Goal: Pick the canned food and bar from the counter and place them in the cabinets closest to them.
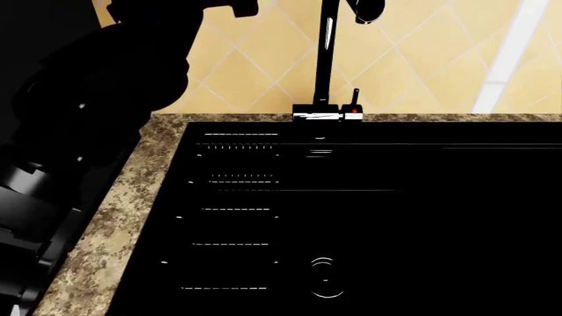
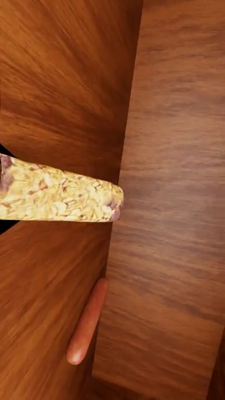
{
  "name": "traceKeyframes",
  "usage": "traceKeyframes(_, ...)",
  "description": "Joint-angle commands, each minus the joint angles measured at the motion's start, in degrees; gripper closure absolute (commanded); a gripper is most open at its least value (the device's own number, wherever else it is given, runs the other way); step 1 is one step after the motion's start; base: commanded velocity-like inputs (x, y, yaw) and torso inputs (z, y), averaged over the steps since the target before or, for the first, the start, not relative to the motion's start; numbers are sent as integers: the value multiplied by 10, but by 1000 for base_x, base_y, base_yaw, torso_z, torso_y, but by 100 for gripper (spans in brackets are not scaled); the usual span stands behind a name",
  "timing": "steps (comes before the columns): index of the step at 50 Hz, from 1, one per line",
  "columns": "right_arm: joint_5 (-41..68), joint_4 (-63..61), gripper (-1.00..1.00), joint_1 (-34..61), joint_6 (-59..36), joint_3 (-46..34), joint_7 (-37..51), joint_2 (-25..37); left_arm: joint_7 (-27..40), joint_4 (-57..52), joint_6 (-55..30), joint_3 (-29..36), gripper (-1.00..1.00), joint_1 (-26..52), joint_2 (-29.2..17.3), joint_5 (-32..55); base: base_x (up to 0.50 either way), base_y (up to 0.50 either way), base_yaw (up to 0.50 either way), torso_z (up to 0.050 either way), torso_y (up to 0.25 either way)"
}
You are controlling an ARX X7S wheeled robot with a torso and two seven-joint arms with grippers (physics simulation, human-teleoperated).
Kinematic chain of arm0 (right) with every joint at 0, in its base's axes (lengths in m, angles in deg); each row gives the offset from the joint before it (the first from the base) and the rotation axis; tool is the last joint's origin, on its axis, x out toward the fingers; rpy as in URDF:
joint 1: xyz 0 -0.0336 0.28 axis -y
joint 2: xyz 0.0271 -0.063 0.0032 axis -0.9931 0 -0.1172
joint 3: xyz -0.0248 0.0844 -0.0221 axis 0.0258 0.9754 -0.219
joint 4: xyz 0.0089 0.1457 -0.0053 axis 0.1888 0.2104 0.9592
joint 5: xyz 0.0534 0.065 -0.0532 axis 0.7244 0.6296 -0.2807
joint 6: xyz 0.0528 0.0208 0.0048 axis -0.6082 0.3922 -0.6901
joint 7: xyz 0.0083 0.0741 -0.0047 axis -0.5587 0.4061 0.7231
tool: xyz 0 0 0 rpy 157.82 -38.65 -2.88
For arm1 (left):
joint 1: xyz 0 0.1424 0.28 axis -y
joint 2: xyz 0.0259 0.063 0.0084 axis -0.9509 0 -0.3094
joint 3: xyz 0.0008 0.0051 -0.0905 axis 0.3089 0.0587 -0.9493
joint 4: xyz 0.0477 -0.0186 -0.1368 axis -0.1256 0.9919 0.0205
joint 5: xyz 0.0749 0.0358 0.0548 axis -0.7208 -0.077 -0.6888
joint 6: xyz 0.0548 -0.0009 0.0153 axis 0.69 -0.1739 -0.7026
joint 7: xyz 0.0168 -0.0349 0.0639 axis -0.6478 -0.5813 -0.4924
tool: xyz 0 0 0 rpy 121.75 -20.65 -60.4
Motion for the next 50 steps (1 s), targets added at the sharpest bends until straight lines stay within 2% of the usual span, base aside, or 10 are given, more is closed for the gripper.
traceKeyframes(1, -21, 109, 100, -8, -7, -116, -86, 9, -1, 1, 2, 0, -100, -3, 0, -2, 0, 0, 3, 0, 0)
traceKeyframes(2, -24, 108, 100, -6, -8, -123, -92, 10, -1, 1, 3, 0, -100, -3, 0, -2, 14, 0, 3, 0, 0)
traceKeyframes(3, -28, 104, -100, -4, -8, -127, -101, 10, -1, 1, 4, 1, -100, -4, 0, -3, 0, 0, 3, 0, 0)
traceKeyframes(22, -72, 76, -100, -1, -11, -103, -134, 8, 1, -6, 3, 1, -100, -10, -1, -2, 8, 0, 3, 0, 0)
traceKeyframes(29, -190, -13, -100, 0, -14, -18, -183, -10, 2, -15, 5, -1, -100, -10, -5, -2, 6, -1, 2, 0, 0)
traceKeyframes(34, -175, -50, -100, 0, -14, 16, -141, -12, 20, -69, 4, -6, -100, -14, -26, 1, 0, 0, 1, 0, 0)
traceKeyframes(44, 16, -112, -100, 0, -14, 47, 61, -9, 66, -159, -11, -19, -100, -11, -59, 18, 0, 0, 0, 0, 0)
traceKeyframes(50, 36, -136, -100, 0, -14, 46, 68, 0, 94, -214, -18, -28, -100, -15, -79, 31, 0, 0, 0, 0, 0)
